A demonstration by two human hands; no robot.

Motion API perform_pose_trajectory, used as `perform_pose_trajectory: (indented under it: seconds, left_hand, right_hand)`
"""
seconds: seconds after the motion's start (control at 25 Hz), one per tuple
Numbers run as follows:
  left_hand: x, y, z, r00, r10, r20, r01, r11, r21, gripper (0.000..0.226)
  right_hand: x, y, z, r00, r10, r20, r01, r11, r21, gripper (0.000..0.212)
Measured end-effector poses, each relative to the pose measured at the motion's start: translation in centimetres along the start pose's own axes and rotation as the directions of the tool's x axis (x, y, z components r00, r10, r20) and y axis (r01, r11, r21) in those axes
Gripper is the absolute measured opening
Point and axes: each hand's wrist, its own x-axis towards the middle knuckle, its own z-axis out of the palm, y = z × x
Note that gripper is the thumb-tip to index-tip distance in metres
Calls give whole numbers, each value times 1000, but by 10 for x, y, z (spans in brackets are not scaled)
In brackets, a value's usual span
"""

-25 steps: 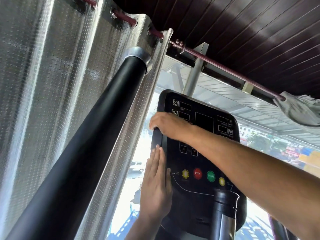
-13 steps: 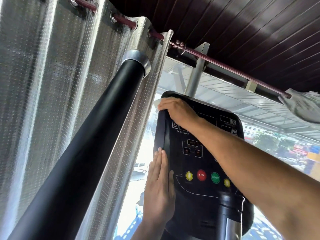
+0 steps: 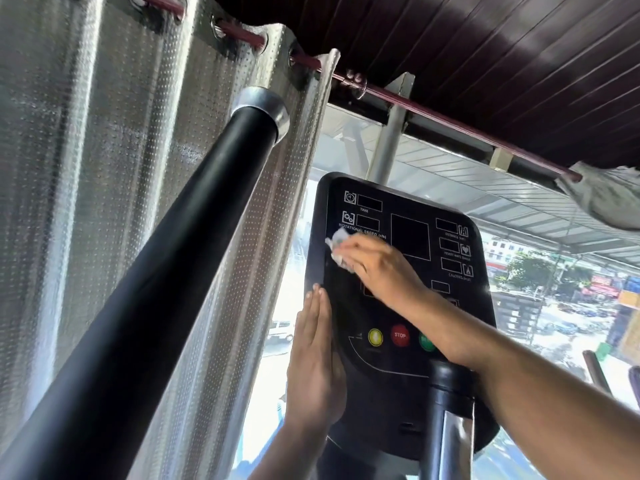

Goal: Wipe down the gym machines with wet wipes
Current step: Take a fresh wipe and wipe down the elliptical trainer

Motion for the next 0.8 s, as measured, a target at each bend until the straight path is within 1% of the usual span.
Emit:
perform_pose_trajectory:
  seconds: [0.04, 0.08, 0.12, 0.16, 0.2, 0.28, 0.32, 0.36, 0.44, 0.48, 0.52, 0.56, 0.64, 0.68, 0.72, 0.76, 0.8]
  left_hand:
    - [1, -1, 0, 1000, -4, 6, 4, 1000, 1, 66]
    - [2, -1, 0, 1000, -12, 15, 12, 1000, 2, 64]
    - [2, -1, 0, 999, -21, 24, 21, 1000, 1, 63]
    - [1, -1, -1, 999, -24, 29, 24, 1000, -3, 62]
    - [1, 0, -1, 999, -20, 30, 20, 1000, -11, 61]
    - [0, 0, -2, 1000, -10, 26, 11, 1000, -19, 62]
    - [1, -2, -2, 1000, -4, 26, 5, 1000, -17, 63]
    - [1, -3, -1, 1000, 3, 28, -3, 1000, -10, 64]
    - [0, -2, -2, 1000, 4, 26, -4, 1000, 8, 66]
    - [2, -3, -1, 1000, 4, 29, -5, 1000, 17, 67]
    - [2, -4, 0, 999, 3, 33, -4, 1000, 24, 66]
    - [3, -5, 1, 999, -3, 33, 2, 1000, 27, 67]
    - [3, -7, 1, 999, -7, 38, 6, 1000, 27, 67]
    - [3, -8, 2, 999, -1, 45, -1, 999, 35, 68]
    - [2, -8, 1, 998, 2, 56, -4, 999, 44, 70]
    - [1, -8, 0, 998, -6, 66, 3, 999, 54, 73]
    - [1, -8, 0, 997, -15, 71, 10, 998, 65, 75]
  right_hand:
    - [14, 2, -2, 998, 43, -43, -44, 999, -23, 28]
    - [26, -1, -4, 990, 109, -85, -109, 994, -2, 22]
    - [32, -5, -5, 980, 179, -91, -174, 983, 61, 19]
    - [30, -9, -7, 974, 222, -55, -214, 969, 122, 17]
    - [22, -13, -7, 974, 225, -5, -222, 963, 155, 17]
    - [-9, -22, -5, 977, 203, 71, -212, 967, 141, 14]
    - [-26, -18, -4, 972, 228, 59, -234, 965, 116, 11]
    - [-37, -10, -6, 955, 297, 13, -297, 951, 82, 8]
    - [-33, 10, -7, 879, 464, -113, -464, 885, 22, 7]
    - [-22, 18, -5, 844, 509, -170, -513, 858, 25, 9]
    - [-9, 18, -3, 827, 520, -214, -524, 851, 43, 10]
    - [2, 9, 2, 839, 486, -244, -485, 872, 69, 11]
    - [7, -18, 20, 912, 327, -248, -325, 944, 50, 10]
    - [-4, -31, 26, 937, 250, -244, -249, 968, 35, 9]
    - [-23, -38, 28, 945, 205, -254, -211, 977, 2, 7]
    - [-44, -35, 28, 938, 211, -274, -228, 973, -32, 6]
    - [-62, -27, 25, 915, 264, -306, -296, 953, -63, 10]
